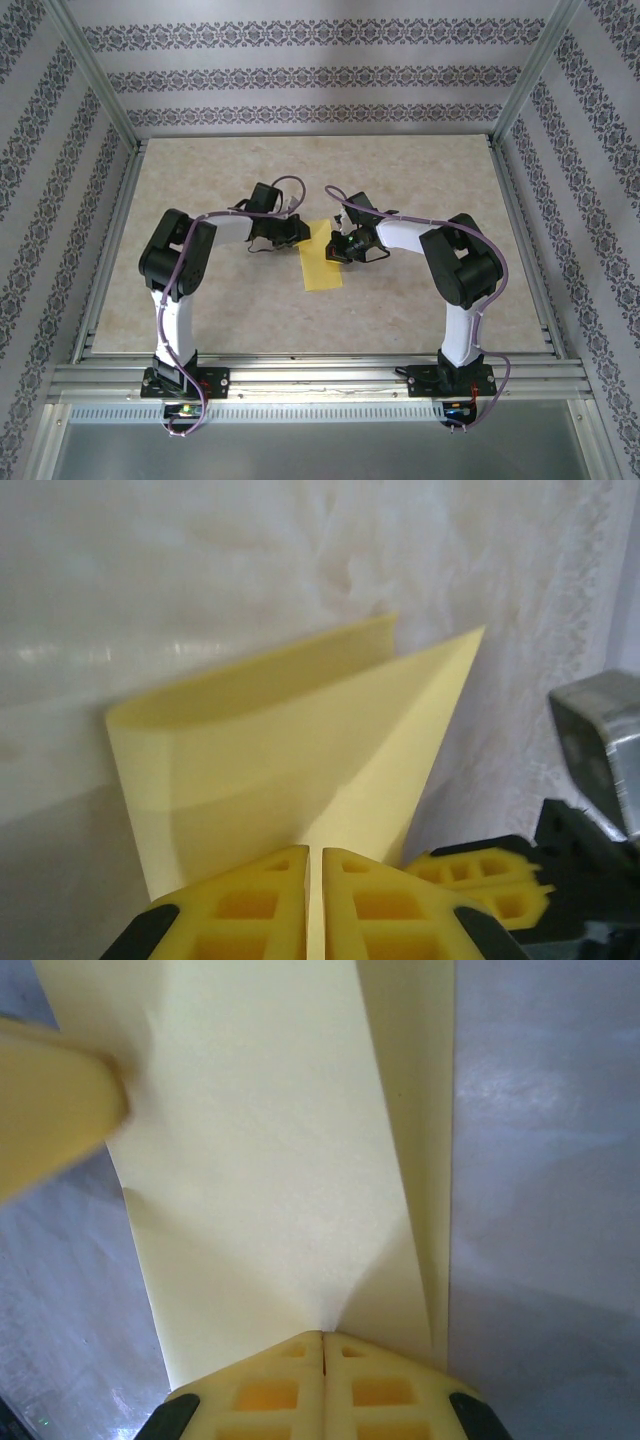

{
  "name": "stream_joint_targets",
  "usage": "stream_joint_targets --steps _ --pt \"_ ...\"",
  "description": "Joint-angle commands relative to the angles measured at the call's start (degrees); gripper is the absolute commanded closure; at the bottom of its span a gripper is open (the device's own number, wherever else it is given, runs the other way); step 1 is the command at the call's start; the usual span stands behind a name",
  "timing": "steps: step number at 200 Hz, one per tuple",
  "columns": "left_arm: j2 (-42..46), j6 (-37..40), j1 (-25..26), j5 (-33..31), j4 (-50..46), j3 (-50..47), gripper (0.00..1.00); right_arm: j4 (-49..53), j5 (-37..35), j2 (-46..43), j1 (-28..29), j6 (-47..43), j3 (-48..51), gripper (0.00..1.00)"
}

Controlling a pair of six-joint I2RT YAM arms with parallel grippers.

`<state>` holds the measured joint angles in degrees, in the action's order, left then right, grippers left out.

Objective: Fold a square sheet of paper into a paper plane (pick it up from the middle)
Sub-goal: First fold the square sheet of paper in half at the center of the table.

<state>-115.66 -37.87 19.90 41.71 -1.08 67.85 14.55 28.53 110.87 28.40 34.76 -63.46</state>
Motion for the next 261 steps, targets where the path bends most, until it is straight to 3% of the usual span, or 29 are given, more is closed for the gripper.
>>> stream_joint_targets --steps 1,39,76,199,261 --pt "-0.09 2.19 -1.44 -0.78 -3.62 2.63 0.87 6.6 -5.14 1.73 0.57 0.39 2.35 1.0" --pt "-3.71 2.38 -1.63 0.74 -3.07 3.45 0.87 6.36 -4.98 1.63 0.6 0.66 2.37 1.0" --pt "-5.38 3.93 -2.07 -4.97 -7.03 2.72 0.87 6.37 -5.14 1.4 0.68 0.75 2.57 1.0" --pt "-7.83 0.99 -4.41 -12.42 -12.69 9.92 0.87 6.76 -5.17 0.76 0.61 0.23 3.03 1.0" --pt "-9.19 -1.07 -5.5 -12.35 -14.02 12.64 0.87 6.57 -5.07 0.83 0.69 0.37 3.21 1.0"
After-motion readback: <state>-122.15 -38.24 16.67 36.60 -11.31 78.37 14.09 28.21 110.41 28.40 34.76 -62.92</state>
